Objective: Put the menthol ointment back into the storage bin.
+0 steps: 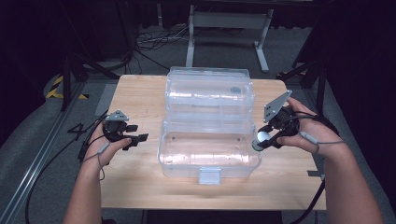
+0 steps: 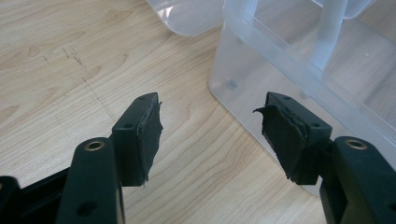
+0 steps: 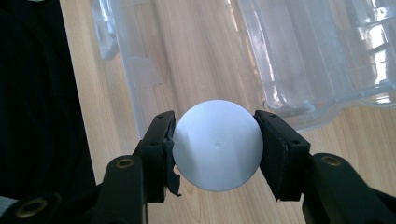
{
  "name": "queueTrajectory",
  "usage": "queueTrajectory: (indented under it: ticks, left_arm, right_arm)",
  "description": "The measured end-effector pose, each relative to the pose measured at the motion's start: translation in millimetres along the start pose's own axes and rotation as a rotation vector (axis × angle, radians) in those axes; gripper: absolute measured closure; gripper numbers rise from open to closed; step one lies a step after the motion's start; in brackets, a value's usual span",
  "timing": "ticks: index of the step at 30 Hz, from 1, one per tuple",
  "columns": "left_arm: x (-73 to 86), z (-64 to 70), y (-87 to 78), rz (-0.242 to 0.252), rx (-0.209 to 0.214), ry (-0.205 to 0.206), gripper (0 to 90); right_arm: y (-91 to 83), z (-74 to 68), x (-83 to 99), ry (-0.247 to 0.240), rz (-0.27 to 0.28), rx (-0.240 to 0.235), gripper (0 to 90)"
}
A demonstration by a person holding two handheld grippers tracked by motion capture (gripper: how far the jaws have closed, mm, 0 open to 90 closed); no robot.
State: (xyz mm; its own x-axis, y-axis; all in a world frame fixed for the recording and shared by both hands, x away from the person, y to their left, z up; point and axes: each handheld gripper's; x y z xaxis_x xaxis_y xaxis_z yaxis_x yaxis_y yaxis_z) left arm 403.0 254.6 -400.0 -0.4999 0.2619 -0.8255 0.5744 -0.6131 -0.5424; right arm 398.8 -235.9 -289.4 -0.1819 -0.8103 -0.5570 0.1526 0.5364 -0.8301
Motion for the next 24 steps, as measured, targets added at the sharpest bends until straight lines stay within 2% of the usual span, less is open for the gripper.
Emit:
queueTrajectory:
  ticks: [3,24]
  left_arm:
    - [0.0,0.3,0.3,-0.004,0.003,0.001,38.1]
    - [0.2,0.0,0.4,-0.007,0.009,0.002,37.9]
  right_arm:
    - [2.1,-0.7,-2.0,-0.015,0.001,-0.009,50.7]
    - [19.4,-5.5,-12.6,-0.037,-0.009,-0.057,50.8]
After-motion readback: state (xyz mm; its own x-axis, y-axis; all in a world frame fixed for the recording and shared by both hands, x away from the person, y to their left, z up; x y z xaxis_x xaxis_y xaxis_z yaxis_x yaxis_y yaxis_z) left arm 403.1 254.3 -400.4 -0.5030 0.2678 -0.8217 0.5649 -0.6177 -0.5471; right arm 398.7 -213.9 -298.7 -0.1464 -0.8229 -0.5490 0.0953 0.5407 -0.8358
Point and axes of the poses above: each handheld gripper's, and its own axes: y roughly forward along the jaws, x roughly out of its underside, z roughly to its right, and after that the axes turned 10 degrees about z, right-handed
